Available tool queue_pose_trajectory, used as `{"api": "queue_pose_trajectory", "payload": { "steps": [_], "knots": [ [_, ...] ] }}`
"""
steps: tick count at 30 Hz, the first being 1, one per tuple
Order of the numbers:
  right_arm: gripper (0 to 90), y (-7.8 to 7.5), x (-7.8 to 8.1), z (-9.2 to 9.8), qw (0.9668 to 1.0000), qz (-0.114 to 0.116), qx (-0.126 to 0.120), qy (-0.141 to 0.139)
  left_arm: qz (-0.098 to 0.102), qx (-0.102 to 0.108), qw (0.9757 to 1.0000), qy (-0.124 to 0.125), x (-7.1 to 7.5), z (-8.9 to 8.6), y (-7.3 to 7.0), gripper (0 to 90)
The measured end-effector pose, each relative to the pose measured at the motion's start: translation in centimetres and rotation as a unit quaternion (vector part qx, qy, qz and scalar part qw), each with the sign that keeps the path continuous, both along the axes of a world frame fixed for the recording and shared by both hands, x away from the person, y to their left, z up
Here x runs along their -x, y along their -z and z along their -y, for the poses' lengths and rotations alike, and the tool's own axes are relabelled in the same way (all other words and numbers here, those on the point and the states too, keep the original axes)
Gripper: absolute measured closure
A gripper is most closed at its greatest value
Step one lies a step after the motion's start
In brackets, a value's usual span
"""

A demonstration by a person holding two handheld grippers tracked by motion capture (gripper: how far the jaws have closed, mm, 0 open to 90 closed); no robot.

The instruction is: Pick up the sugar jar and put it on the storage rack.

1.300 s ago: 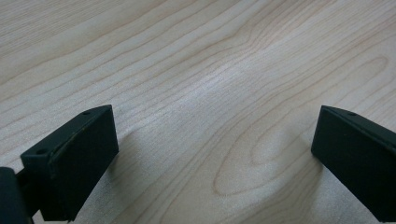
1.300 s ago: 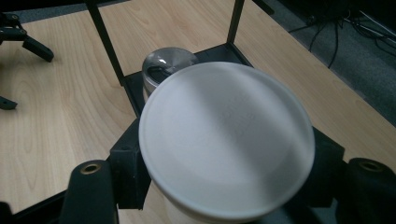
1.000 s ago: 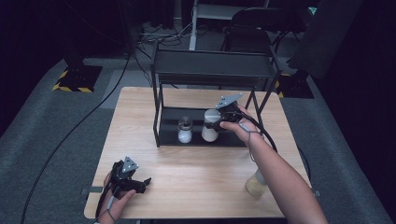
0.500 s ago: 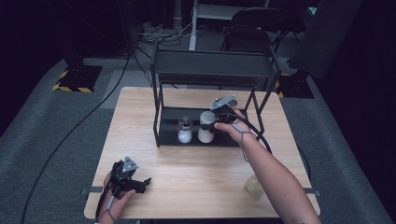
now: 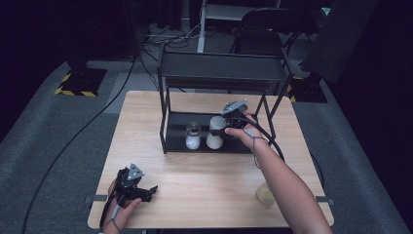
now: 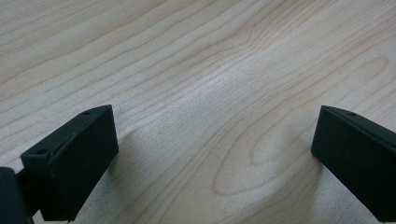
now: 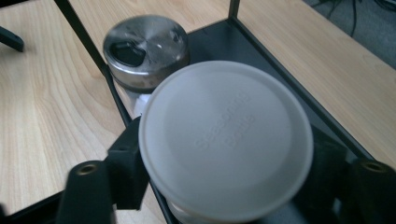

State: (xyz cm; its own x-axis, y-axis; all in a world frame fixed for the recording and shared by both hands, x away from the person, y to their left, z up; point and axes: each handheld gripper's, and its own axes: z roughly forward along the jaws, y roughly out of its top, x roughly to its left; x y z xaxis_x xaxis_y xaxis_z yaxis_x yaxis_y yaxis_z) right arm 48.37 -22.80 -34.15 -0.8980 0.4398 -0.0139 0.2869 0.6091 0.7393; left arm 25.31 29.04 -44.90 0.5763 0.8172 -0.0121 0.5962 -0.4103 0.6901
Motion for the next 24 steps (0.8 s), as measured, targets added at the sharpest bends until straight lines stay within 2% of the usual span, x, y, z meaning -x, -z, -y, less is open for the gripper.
{"api": "queue_pose_trajectory", "payload": {
  "steps": [4, 10, 15, 23, 24],
  "knots": [
    [20.7, -0.3, 0.2, 0.4, 1.0, 0.0, -0.007, 0.003, 0.0, 0.0, 1.0, 0.0, 0.0, 0.0, 0.0, 0.5],
    [14.4, -1.8, 1.6, 1.9, 0.9997, 0.016, -0.02, 0.007, 0.0, 0.001, 1.0, -0.001, 0.0, 0.0, 0.0, 0.5],
    [11.9, -3.6, 3.7, 3.6, 0.9991, 0.037, -0.017, 0.007, 0.0, 0.001, 1.0, -0.001, 0.0, 0.0, 0.0, 0.5],
    [11.3, -4.9, 6.1, 5.9, 0.9984, 0.051, -0.022, 0.012, 0.0, 0.001, 1.0, -0.001, 0.0, 0.0, 0.0, 0.5],
    [11.3, -5.1, 6.9, 6.4, 0.998, 0.058, -0.021, 0.016, 0.0, 0.001, 1.0, -0.001, 0.0, 0.0, 0.0, 0.5]
  ]
}}
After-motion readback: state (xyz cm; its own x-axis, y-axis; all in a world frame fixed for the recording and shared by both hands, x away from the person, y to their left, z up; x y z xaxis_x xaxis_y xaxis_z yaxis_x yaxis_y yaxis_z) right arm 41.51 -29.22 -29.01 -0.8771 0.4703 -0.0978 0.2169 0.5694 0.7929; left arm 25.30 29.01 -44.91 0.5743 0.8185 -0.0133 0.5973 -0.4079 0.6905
